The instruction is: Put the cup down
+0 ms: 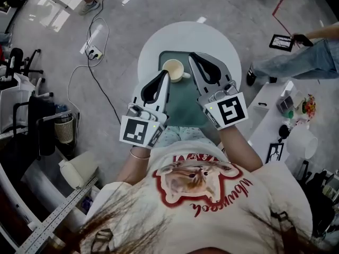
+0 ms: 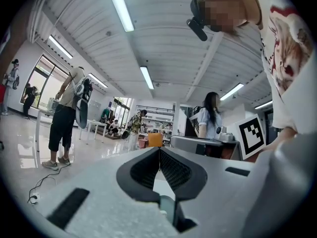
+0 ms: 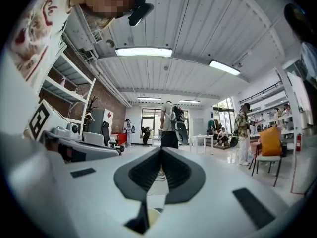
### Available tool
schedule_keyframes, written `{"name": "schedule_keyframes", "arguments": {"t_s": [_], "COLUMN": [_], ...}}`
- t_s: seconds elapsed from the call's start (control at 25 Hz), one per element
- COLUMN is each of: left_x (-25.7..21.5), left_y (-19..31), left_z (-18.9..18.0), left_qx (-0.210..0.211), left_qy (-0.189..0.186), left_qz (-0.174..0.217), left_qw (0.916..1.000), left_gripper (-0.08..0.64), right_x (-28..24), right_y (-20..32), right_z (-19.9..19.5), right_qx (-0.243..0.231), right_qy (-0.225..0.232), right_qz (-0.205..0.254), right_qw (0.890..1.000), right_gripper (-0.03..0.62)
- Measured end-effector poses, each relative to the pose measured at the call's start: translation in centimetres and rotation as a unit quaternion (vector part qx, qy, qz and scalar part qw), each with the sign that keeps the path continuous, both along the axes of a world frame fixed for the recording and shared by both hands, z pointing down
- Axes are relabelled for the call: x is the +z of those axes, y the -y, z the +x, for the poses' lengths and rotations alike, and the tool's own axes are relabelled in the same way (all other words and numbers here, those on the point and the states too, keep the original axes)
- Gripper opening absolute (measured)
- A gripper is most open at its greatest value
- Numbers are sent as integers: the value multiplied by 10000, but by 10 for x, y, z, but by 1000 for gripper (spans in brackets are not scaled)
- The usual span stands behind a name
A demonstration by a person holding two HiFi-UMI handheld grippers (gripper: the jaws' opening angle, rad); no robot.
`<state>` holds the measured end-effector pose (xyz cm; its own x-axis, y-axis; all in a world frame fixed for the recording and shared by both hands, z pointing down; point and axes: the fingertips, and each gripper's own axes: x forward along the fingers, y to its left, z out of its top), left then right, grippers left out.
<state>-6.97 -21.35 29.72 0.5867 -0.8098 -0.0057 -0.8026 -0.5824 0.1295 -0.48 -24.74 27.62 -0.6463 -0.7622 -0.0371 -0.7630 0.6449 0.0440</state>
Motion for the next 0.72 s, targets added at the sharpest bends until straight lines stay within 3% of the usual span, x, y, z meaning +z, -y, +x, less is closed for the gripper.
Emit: {"name": "schedule_keyframes", "arguments": {"t_s": [0.52, 0.72], "left_x": [-6, -5], "left_y": [-8, -14], "left_z": [6, 3], "left_qx": [-527, -689], "left_qy": [27, 27], "left_qz": [259, 283], "left_qw": [9983, 9972], "left_gripper": [14, 14], "right_x": [14, 15], "right_y": [-5, -9], "right_z": [7, 4], "right_qx": [-652, -819], "right_qy": [470, 451], "right_qz": [-427, -422], "right_qw": [9959, 9947], "right_gripper": [28, 29]}}
